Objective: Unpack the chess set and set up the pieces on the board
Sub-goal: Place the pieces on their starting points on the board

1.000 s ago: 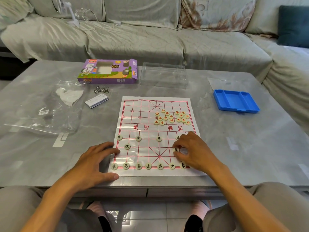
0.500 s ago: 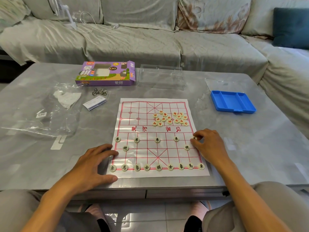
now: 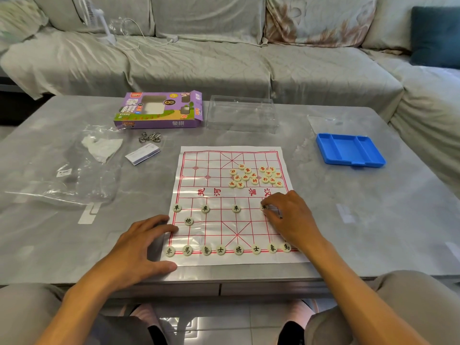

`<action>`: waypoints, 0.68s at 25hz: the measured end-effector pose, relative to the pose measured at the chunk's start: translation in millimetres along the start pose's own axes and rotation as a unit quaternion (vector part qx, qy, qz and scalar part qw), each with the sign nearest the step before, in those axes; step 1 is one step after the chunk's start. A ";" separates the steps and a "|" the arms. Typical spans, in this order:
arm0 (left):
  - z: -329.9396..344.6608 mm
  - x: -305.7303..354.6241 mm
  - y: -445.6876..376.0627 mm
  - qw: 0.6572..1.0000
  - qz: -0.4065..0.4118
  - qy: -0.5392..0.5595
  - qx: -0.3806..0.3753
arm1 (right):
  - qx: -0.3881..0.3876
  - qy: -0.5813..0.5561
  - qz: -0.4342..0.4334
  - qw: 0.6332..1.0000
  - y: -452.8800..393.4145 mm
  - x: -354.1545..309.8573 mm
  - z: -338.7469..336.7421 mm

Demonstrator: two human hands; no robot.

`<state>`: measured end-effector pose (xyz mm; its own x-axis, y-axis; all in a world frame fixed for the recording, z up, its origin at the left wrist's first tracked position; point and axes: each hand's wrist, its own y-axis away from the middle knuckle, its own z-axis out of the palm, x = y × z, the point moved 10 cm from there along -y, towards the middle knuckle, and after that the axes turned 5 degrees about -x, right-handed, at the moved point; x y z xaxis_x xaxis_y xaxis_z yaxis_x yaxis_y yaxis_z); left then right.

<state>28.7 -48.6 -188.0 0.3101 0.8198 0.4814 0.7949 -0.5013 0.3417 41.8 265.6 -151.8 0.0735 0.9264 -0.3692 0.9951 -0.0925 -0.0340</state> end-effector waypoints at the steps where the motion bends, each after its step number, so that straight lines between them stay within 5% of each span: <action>1: 0.2 -0.7 -0.3 1.000 -0.001 0.000 -0.001 | -0.001 0.008 -0.006 1.000 -1.0 0.1 1.3; 8: 1.5 -1.4 -1.7 1.000 0.001 0.005 0.003 | 0.025 -0.055 0.032 0.998 4.6 22.1 -24.0; 13: 0.5 -0.7 -0.4 1.000 0.006 0.006 0.007 | -0.100 0.002 0.034 0.994 14.3 31.4 -14.9; 17: 0.2 0.5 1.1 1.000 0.003 0.011 0.009 | -0.120 0.016 0.044 0.992 11.8 27.0 -3.5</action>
<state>29.8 -48.6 -187.6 0.3034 0.8104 0.5011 0.8025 -0.5009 0.3242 55.7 290.8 -159.0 0.1585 0.9301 -0.3313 0.9716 -0.0873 0.2197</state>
